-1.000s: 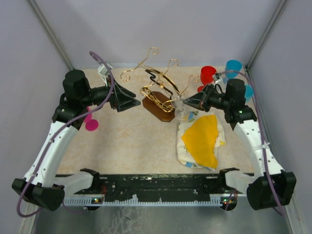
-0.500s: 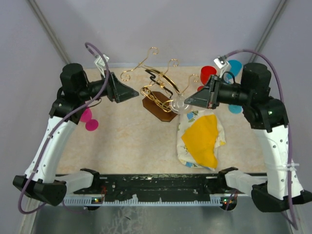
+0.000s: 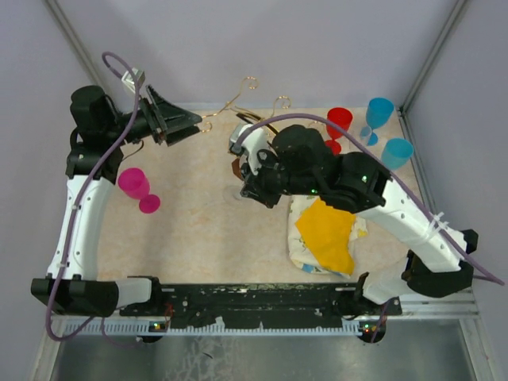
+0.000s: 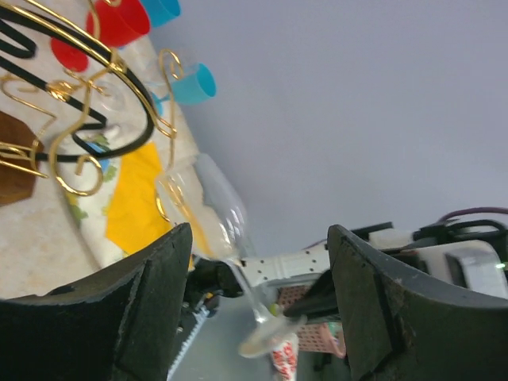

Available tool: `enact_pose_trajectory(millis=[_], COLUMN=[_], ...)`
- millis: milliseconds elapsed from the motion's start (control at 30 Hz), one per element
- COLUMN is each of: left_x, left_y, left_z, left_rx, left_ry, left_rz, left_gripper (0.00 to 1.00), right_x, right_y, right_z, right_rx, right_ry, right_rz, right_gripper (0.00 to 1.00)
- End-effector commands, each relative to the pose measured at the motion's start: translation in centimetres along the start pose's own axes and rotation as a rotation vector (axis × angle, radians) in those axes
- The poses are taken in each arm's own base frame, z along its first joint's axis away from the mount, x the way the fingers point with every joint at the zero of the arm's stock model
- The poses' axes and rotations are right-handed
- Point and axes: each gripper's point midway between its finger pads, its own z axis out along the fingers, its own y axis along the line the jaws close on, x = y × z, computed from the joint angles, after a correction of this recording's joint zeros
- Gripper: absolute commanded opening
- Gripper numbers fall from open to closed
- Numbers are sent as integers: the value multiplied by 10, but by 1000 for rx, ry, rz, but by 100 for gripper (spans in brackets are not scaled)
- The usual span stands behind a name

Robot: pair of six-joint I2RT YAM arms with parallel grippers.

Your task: Take the wine glass off the wine glass rack

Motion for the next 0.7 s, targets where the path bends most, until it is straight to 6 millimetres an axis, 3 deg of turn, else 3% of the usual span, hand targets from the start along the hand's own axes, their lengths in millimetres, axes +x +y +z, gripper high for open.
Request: enact_pose_trajectory(millis=[0,100,300,433,667], left_x=[14,26,49,57,59], left_y=[-25,-21,-10,-4,-12], left_z=[-6,-7,-5,-5,-6], left_rx=[90,94,95,84,93], left_ry=[80,122,181,191,202], left_rz=[-112,-140,-196,-220,-221], left_gripper=[77,85,87,87,87], right_x=[-39,-53,-73,-84,-90], right_y=[-31,-26,-8,10,28], right_z=[-8,-7,2,9,27], right_rx=[226,242,196,138,81], right_ry=[-164,-217,-245,-273,-264], right_rz=[-250,-312,-390,-424,-462], right_gripper=[0,0,0,0,0])
